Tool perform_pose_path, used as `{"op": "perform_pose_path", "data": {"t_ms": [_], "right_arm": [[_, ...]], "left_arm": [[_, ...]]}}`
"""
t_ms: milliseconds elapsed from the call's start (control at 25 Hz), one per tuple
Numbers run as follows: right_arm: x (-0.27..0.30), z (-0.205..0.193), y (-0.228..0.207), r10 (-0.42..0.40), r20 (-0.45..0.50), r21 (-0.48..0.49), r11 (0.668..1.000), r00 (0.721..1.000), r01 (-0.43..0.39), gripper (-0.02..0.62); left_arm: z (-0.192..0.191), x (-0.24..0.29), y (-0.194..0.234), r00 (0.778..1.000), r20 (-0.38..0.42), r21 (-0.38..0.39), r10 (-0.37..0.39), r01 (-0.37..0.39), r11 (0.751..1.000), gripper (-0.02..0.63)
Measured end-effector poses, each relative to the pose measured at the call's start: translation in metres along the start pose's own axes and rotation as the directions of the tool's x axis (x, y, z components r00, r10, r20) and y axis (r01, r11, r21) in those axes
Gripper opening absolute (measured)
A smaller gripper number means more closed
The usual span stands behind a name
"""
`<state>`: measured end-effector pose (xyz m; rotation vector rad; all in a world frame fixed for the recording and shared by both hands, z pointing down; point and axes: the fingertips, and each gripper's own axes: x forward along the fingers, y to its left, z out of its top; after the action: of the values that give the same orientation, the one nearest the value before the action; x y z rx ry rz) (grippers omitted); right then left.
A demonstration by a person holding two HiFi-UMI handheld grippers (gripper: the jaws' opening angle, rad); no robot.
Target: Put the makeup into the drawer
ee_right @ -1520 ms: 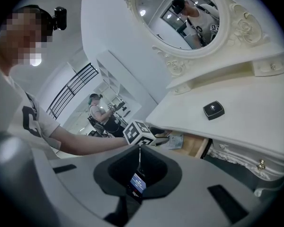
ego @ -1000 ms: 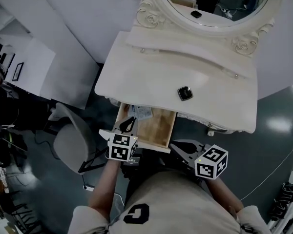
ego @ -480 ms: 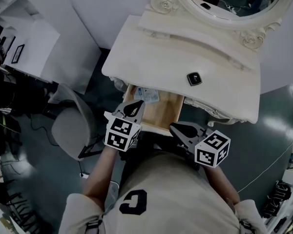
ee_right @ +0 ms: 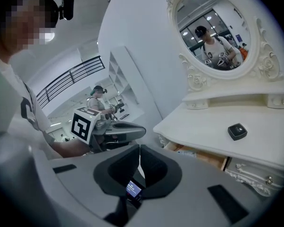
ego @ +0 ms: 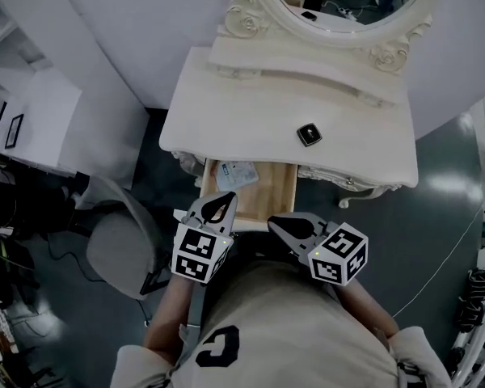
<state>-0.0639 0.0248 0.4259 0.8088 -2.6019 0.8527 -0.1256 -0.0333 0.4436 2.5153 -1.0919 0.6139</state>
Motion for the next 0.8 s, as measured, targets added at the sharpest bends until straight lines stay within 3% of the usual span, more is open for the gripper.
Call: {"op": "perform_pose_path", "data": {"t_ms": [280,440,600,800], "right_arm": [[-0.015,-0.007,-0.012,-0.088,0.009,0.031,0.996,0.996,0.088,0.029],[-0.028,-0.005,-0.033,-0.120,0.043,0.097,0.989,0.992,0.116,0.029],[-0.037,0.005,-0.064,-0.130,0.078,0.141,0.983,0.988,0.118,0.029],[-0.047,0.021,-0.128,-0.212,0.083,0.176,0.965,0.974,0.195,0.029]], "left_arm": [[0.011,0.016,-0.029,0.994,0.014,0.042,-0.104,0.103,0.994,0.054],[0.017,0.028,-0.042,0.990,0.003,0.049,-0.139,0.138,0.989,0.054],[0.025,0.039,-0.040,0.992,0.003,0.037,-0.128,0.128,0.991,0.054],[0.029,0.052,-0.037,0.997,-0.022,0.037,-0.080,0.081,0.996,0.054]]}}
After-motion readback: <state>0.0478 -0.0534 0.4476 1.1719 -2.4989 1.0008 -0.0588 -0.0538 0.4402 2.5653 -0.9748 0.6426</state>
